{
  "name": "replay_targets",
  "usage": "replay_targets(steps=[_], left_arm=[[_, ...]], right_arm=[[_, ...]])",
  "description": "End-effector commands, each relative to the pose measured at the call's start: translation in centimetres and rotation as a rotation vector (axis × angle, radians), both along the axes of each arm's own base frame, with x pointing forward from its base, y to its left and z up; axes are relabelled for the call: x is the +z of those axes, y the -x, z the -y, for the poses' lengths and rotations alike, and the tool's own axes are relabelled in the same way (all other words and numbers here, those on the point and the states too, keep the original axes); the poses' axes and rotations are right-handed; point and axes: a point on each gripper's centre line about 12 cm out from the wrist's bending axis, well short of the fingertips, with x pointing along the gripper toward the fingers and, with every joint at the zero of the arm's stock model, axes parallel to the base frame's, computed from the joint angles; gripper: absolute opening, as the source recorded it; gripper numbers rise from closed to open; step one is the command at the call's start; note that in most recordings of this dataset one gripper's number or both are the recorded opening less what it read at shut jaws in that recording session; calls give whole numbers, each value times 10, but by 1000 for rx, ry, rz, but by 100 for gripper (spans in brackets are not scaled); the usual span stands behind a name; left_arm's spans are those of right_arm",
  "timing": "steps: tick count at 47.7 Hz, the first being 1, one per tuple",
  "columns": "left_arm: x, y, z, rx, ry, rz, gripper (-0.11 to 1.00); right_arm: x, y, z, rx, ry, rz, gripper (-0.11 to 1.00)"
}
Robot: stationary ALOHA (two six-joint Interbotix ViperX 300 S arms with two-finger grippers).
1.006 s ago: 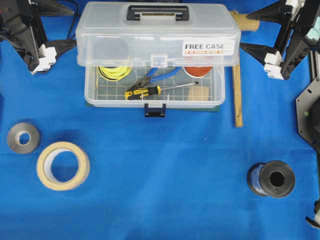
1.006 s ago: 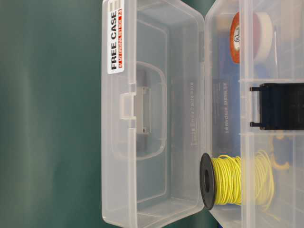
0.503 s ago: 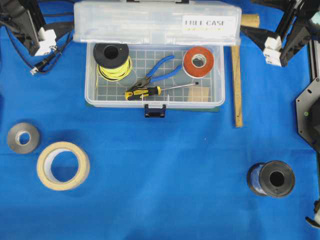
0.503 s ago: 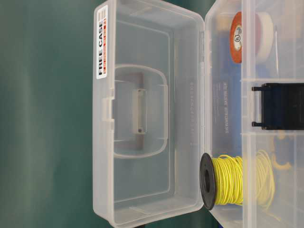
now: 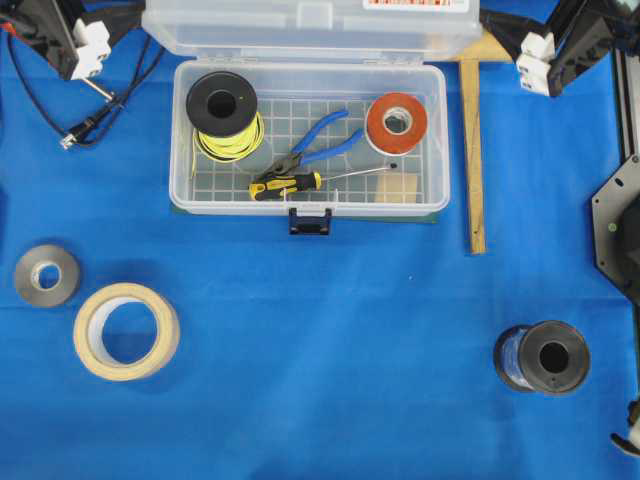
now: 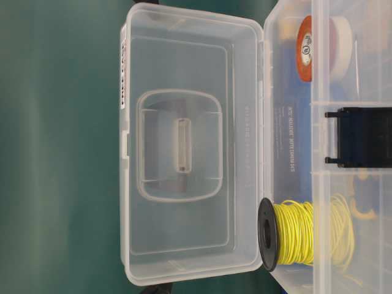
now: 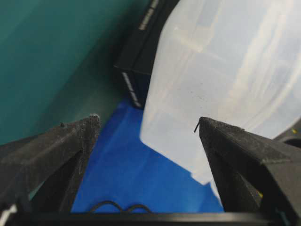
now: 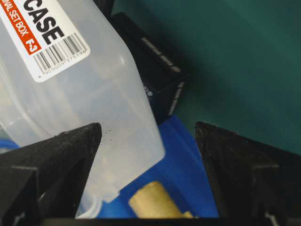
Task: Open the tool box with both arms.
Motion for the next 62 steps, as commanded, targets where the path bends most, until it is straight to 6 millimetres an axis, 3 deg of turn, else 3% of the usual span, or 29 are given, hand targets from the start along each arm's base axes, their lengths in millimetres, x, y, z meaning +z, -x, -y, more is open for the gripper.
replay_targets(steps=[1,11,22,36,48,62], left_arm=[[14,-2,-8,19,-24,41,90],[10,7,-23,79,-21,34,90],[9,10,-26,93,-19,30,90],[9,31,-18,121,-13,23,90],[11,53,0,127,-12,28,90],[10,60,9,123,-9,40,90]], right_arm=[[7,-6,7,-9,9,14,82],[2,-8,20,-40,1,-1,82],[0,-10,26,-53,-1,-5,82],[6,19,24,-116,-1,-3,82],[10,44,7,-131,-20,-29,82],[8,46,4,-131,-30,-29,82]])
